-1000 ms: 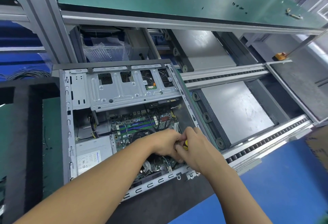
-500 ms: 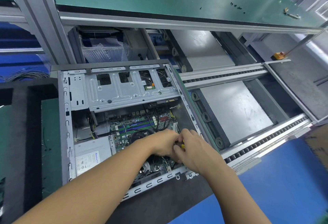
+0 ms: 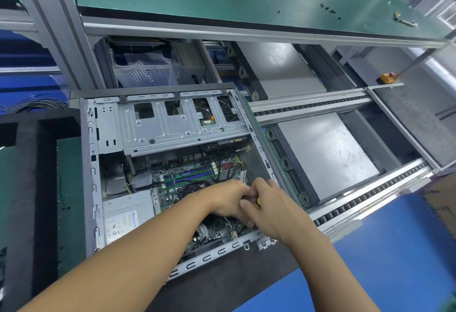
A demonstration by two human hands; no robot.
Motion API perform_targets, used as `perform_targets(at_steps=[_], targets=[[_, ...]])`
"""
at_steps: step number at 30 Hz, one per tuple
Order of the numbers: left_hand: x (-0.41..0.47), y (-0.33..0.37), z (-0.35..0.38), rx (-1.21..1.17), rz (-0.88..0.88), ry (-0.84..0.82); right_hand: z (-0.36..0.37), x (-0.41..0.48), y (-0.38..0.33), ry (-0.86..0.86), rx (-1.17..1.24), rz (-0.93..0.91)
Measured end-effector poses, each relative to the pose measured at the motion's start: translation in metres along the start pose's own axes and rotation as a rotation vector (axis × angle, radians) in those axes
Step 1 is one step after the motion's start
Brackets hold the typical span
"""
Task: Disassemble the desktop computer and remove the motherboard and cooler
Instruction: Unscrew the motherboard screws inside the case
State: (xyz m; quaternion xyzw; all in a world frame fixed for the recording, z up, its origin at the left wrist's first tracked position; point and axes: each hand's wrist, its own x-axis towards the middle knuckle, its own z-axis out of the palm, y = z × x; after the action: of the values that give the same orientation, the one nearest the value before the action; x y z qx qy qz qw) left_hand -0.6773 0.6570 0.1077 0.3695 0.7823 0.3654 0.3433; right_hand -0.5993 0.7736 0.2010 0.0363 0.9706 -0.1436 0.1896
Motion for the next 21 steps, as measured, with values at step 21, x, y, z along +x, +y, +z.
perform_targets(at_steps=[21], targets=[[-0.008, 0.003, -0.009, -0.258, -0.043, -0.036, -0.001, -0.002, 0.006, 0.005, -0.088, -0.034]])
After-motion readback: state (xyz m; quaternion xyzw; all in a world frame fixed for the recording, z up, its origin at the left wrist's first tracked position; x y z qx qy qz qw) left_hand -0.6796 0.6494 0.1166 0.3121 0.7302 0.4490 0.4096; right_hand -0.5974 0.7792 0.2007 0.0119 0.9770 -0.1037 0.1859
